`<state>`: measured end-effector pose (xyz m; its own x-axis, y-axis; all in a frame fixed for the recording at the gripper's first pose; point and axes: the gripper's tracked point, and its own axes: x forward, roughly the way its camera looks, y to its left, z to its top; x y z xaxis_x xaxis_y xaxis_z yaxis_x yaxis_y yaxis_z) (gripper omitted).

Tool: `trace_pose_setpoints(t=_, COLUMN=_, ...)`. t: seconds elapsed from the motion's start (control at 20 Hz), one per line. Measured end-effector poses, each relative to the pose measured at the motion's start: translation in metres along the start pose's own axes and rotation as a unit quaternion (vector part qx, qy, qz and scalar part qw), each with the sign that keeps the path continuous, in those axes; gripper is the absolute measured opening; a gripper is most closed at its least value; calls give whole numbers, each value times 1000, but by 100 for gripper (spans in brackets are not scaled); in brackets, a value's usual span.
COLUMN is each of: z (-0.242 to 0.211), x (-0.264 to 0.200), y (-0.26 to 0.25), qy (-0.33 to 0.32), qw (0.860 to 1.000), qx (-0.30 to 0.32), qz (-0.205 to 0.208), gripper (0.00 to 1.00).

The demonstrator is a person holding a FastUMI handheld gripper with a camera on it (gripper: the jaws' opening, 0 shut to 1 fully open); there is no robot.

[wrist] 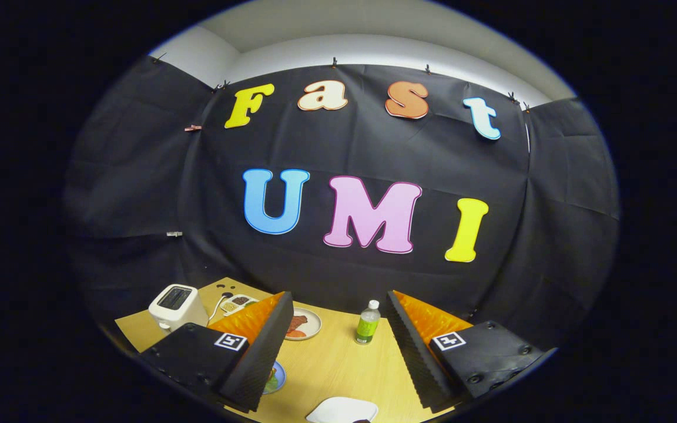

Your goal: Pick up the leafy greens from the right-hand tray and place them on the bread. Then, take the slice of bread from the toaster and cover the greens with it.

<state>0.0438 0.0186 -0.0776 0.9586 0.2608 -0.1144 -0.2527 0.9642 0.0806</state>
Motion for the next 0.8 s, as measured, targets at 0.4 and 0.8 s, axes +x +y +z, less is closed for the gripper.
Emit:
trace_pose_setpoints(t=0.4, z=10, x=-9, y=-4, qy=-9, qw=1000, qx=6, qz=-2, gripper=98)
trace_pose_setpoints(t=0.8, z=17, x=-9, y=2, qy=-16, qw=1000, qx=10, qz=7, gripper=98)
